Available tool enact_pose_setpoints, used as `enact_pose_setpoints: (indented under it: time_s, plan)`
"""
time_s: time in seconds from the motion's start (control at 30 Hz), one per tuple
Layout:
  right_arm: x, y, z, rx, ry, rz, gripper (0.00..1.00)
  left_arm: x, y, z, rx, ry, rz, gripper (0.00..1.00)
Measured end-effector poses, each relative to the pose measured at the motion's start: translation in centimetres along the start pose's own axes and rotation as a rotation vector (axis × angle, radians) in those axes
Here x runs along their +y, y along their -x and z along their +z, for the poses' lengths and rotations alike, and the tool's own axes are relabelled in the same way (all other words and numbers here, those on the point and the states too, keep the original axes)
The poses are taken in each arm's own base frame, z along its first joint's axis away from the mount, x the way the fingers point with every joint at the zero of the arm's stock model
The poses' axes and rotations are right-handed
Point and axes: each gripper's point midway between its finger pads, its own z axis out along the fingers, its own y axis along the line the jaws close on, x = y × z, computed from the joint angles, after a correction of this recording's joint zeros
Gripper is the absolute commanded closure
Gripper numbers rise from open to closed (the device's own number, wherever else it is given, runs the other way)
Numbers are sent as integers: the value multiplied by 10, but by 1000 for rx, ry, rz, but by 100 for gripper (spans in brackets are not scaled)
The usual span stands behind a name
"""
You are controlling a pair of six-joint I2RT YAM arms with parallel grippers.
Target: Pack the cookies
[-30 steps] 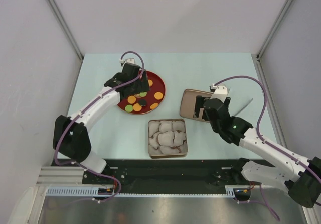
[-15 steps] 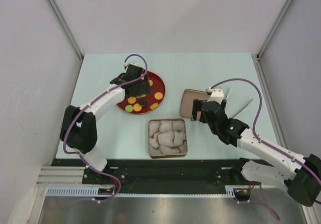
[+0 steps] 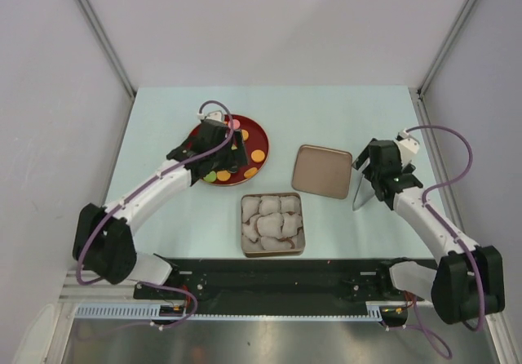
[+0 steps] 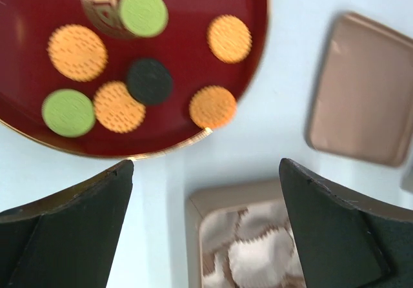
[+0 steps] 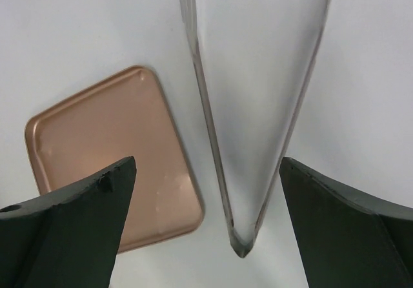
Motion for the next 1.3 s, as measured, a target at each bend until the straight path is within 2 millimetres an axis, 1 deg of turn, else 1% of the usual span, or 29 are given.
enact_pose_setpoints:
  time_s: [0.07,0.2,0.27,0.3,0.43,0.53,0.67,0.8,0.9,1.2,1.3]
  plan:
    - [3,-3,8,26,-25,-14,0,-8,-8,-11,-1,-45,-4,0]
    - [27,6,30,61,-62,-60,0,-13,-16,-26,0,-98,-22,0]
    - [32,7,34,63,-69,-75,0,-13,-20,-32,-1,-113,-31,0]
    - [31,4,35,68,-75,-86,0,-12,-21,-35,-5,-119,-35,0]
    - [26,-5,33,86,-105,-118,0,-13,-21,-47,-22,-149,-38,0]
    - [18,-18,37,115,-140,-144,0,-15,-19,-53,-34,-167,-40,0]
    - [-1,-38,40,164,-198,-173,0,-18,-23,-54,-18,-184,-37,0]
    - [-17,-50,46,205,-250,-192,0,-20,-32,-53,8,-201,-30,0]
    - [-29,-57,51,229,-284,-202,0,-22,-34,-54,17,-212,-29,0]
    - [-45,-70,68,288,-318,-206,0,-24,-38,-54,32,-225,-27,0]
    - [-42,-69,75,289,-300,-190,0,-24,-38,-54,32,-225,-27,0]
